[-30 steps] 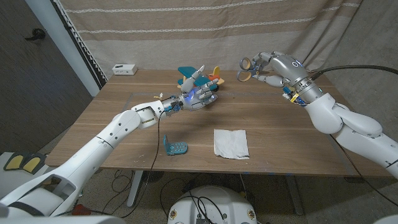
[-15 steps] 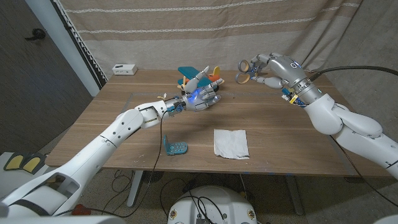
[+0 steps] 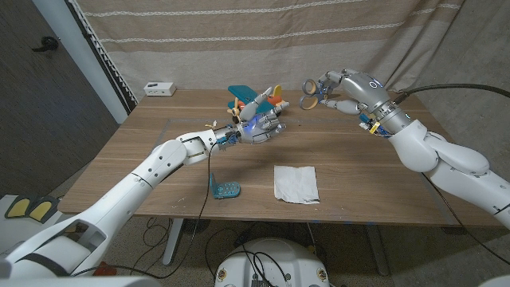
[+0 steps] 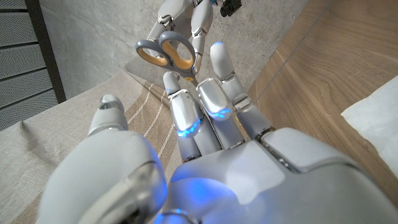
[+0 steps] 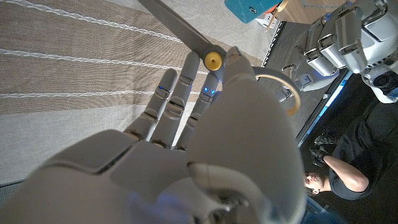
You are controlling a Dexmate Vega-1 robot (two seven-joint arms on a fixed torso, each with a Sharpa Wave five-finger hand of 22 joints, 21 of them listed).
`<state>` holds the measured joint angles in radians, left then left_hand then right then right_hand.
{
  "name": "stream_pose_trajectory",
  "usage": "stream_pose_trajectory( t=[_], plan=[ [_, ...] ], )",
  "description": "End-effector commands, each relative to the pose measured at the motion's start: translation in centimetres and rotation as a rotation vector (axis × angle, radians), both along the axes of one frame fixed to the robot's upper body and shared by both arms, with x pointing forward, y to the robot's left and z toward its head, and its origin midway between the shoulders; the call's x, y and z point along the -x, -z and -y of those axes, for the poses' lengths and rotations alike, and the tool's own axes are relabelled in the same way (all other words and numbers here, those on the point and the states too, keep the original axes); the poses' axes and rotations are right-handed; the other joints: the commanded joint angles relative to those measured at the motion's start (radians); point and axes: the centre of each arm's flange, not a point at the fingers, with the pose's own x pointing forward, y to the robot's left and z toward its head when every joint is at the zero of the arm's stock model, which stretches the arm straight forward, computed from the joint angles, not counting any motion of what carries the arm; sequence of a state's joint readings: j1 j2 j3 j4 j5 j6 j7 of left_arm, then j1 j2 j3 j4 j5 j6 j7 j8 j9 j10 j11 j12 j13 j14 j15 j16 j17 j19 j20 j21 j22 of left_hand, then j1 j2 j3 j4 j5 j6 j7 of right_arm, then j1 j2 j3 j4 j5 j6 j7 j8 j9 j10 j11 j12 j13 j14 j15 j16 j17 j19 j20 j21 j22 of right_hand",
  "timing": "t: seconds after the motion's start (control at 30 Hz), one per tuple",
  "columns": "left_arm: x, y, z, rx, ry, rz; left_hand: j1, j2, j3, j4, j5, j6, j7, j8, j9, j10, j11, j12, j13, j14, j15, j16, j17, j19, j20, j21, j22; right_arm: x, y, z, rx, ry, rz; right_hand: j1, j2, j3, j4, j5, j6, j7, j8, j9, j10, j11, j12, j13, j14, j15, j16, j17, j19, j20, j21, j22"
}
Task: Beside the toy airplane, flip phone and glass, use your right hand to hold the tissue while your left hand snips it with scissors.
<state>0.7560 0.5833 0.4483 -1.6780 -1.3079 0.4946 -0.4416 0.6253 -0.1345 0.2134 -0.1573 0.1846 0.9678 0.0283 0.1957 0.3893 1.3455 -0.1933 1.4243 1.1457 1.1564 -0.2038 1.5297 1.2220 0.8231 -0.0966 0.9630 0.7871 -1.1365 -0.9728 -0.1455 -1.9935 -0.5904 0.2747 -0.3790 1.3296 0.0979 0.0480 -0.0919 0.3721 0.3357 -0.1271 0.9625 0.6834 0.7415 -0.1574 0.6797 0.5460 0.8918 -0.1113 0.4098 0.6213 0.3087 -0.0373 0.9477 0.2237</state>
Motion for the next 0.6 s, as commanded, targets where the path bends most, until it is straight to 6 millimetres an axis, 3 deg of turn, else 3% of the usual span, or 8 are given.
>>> stream_pose_trajectory(
  t=[0.03,0.23,0.6],
  plan=[
    [-0.6,0.3,0.2,-0.025,-0.012,-0.033,0.029,0.002,0.019,-0.004,-0.003,0.014,-0.002,0.004,-0.004,-0.01,-0.015,0.001,-0.001,0.01,0.001,0.005,0.004,-0.002,-0.101,0.007,0.0,-0.4,0.1,-0.5,0.036,-0.021,-0.011,0.059,0.072,0.014,-0.001,0.006,-0.001,-0.003,0.008,0.002,0.06,-0.051,0.004,0.179,0.02,-0.131,-0.001,0.0,-0.008,-0.116,0.006,0.002],
    [-0.7,0.7,0.6,-0.039,-0.01,-0.06,0.079,0.01,0.042,-0.013,0.0,0.03,-0.003,0.013,-0.001,-0.002,-0.015,0.004,-0.001,0.019,0.001,0.01,0.008,-0.004,-0.103,0.015,0.0,-0.4,0.2,-0.6,0.046,-0.021,-0.003,0.059,0.072,0.014,-0.001,0.006,-0.002,-0.001,0.01,0.002,0.061,-0.051,0.003,0.18,0.021,-0.131,-0.003,0.001,-0.01,-0.116,0.012,-0.001],
    [-0.8,0.9,1.6,-0.053,0.015,-0.079,0.091,-0.008,0.045,-0.005,-0.006,0.029,-0.005,0.013,0.003,0.002,-0.015,0.014,0.009,0.024,0.002,0.013,0.01,-0.002,-0.104,0.021,-0.008,-0.3,0.4,-0.8,0.062,-0.016,-0.001,0.059,0.072,0.013,-0.001,0.007,-0.003,-0.004,0.012,0.0,0.062,-0.051,0.002,0.18,0.022,-0.131,-0.005,0.003,-0.012,-0.116,0.021,-0.004]
  ],
)
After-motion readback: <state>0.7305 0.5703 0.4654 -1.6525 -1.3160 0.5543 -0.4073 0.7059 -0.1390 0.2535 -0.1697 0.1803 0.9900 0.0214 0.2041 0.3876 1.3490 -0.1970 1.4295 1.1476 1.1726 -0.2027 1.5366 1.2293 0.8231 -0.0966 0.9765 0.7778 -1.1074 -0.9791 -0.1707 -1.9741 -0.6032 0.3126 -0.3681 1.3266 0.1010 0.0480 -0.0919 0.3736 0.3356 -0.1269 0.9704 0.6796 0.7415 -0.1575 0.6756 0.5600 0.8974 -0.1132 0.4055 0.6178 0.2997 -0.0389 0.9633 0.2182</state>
